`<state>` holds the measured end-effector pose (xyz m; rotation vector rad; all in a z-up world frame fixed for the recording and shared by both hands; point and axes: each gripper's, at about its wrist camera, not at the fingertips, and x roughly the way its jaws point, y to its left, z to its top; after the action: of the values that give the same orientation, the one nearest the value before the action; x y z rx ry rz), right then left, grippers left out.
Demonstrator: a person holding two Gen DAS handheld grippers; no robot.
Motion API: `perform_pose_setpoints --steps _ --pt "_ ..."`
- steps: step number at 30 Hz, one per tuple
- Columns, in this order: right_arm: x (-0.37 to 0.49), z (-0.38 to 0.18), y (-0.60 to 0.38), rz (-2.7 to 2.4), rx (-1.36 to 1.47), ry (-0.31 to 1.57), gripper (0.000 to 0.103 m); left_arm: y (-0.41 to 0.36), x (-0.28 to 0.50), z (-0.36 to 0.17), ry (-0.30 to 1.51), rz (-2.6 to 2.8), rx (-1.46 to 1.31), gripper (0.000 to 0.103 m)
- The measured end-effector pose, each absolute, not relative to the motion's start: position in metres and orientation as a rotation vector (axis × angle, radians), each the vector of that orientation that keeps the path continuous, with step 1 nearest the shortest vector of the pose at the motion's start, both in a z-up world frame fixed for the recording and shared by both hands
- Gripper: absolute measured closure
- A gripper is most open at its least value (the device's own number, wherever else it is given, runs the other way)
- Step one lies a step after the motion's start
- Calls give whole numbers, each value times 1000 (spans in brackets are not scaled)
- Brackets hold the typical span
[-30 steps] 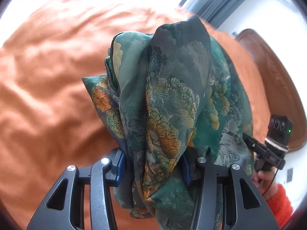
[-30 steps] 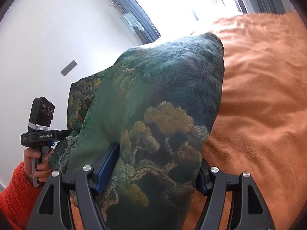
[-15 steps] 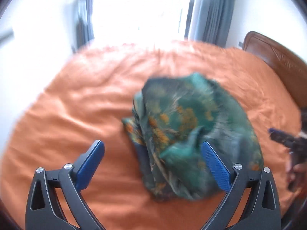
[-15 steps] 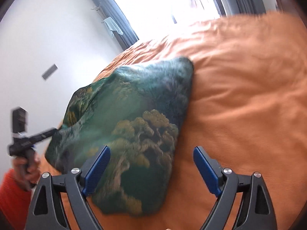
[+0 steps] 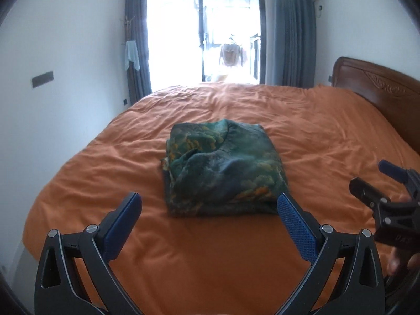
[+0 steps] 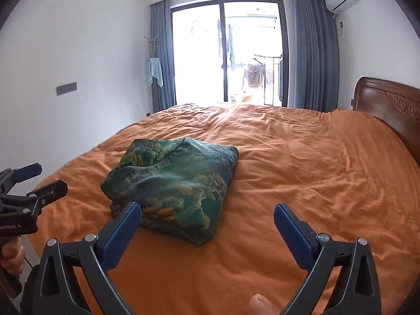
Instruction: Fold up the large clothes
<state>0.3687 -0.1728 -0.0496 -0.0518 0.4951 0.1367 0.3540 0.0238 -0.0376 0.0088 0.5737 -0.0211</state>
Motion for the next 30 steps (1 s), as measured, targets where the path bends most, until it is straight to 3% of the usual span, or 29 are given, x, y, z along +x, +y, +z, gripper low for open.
perform_pose_setpoints --steps 12,30 --pt "307 -47 -144 103 -72 539 0 22 330 -49 660 44 4 0" --pt "284 -44 -130 89 -66 630 0 28 310 -43 674 56 56 0"
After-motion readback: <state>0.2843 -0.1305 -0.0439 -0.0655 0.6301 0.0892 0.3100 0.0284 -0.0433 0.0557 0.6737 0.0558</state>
